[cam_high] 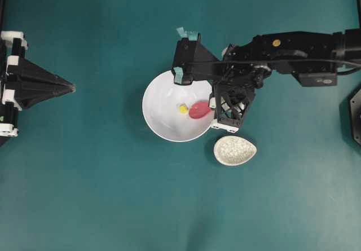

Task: Scoop the yellow hexagonal prism block from the bowl with a spoon using the right arm.
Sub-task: 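Push the spoon bowl under the yellow block inside the bowl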

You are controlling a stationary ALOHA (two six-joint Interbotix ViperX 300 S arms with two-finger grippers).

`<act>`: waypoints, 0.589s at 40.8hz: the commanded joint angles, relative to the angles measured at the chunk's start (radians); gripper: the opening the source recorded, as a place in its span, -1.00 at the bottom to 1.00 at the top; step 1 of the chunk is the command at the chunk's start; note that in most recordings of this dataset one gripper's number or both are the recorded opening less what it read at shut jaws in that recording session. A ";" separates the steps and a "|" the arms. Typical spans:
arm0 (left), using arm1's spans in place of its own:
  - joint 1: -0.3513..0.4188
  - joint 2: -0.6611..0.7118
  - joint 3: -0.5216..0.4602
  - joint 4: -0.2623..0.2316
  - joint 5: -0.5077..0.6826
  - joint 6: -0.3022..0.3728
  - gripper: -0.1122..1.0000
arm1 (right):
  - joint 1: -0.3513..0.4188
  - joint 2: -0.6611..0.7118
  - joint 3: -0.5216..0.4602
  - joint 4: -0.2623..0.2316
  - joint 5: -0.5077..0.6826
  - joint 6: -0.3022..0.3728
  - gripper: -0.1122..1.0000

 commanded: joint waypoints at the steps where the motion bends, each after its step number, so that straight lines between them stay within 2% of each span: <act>1: 0.000 0.008 -0.021 0.003 -0.006 -0.002 -0.82 | -0.003 -0.003 -0.025 -0.002 -0.023 -0.003 -0.39; 24: 0.000 0.008 -0.021 0.003 -0.006 -0.002 -0.82 | -0.003 0.041 -0.023 -0.002 -0.179 -0.008 -0.39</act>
